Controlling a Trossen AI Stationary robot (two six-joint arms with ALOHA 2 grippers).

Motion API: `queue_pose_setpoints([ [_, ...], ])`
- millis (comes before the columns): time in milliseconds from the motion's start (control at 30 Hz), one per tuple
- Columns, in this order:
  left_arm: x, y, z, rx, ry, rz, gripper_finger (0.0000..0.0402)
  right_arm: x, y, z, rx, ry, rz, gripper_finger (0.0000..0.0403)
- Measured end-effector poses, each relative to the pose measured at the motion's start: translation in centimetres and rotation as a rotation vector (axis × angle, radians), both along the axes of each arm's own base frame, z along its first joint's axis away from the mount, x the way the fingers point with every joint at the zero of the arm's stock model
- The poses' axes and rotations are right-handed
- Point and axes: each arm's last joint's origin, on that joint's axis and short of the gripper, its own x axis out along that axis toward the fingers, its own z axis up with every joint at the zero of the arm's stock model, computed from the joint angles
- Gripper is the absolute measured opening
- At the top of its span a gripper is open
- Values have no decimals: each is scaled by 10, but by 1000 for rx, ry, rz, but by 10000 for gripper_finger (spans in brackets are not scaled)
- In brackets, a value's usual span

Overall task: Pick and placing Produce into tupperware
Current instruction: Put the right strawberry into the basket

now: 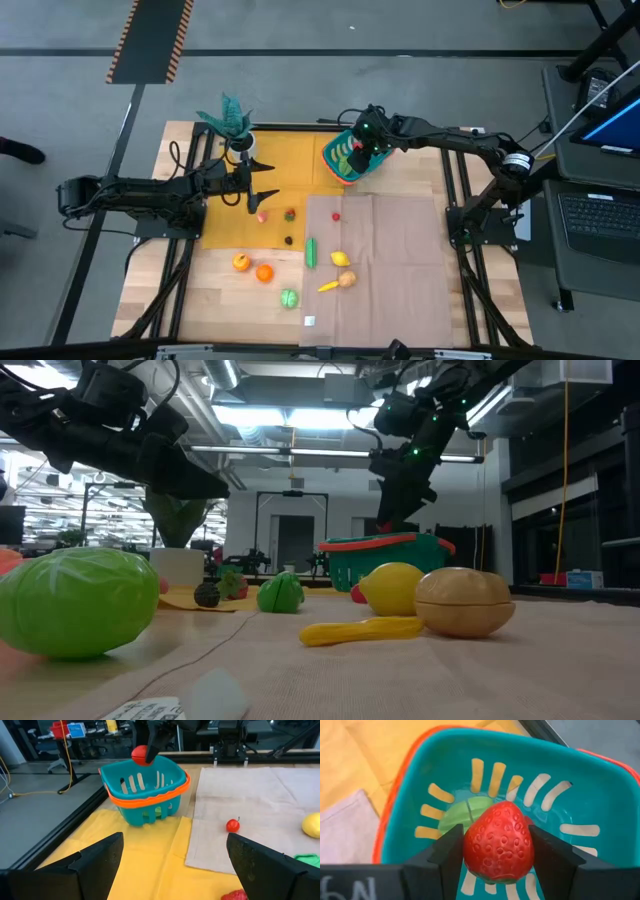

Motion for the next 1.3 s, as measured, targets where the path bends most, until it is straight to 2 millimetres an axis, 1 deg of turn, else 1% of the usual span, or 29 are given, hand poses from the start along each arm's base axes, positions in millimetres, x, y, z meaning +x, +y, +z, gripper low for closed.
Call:
queue_pose_setpoints([
  [300,0,0,0,-1,3,0,348,6,-11,-28,45,67,-7,199],
  [567,0,0,0,-1,3,0,348,10,-17,-46,74,103,5,199],
  [833,0,0,0,-1,3,0,348,10,-19,-52,94,107,14,199],
  [1300,0,0,0,-1,5,0,348,9,-20,-54,95,100,14,199],
])
